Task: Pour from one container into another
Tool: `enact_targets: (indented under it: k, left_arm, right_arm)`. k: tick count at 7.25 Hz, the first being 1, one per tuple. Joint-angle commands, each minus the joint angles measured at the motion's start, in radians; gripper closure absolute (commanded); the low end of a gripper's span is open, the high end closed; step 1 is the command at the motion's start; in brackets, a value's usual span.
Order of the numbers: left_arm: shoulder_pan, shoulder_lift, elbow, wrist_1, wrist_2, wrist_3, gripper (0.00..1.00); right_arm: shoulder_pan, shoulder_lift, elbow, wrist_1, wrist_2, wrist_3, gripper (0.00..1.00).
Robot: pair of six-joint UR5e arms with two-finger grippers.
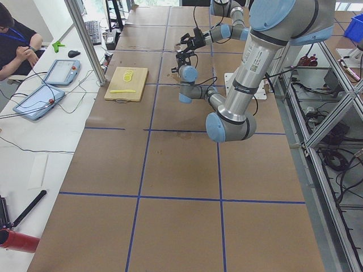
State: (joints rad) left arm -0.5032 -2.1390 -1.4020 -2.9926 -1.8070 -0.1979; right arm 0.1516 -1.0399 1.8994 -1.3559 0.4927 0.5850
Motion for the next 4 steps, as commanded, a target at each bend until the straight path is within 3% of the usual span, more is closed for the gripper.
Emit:
enact_targets:
  k: [1,4]
  left_arm:
    - [0.000,-0.001,0.000,0.000,0.000,0.000,1.00]
    - [0.000,0.001,0.000,0.000,0.000,0.000,1.00]
  right_arm:
    - [-0.001,0.020,0.006,-0.105,-0.029,-0.001,1.00]
    - [-0.009,0.021,0.006,-0.141,-0.072,-0.083,1.00]
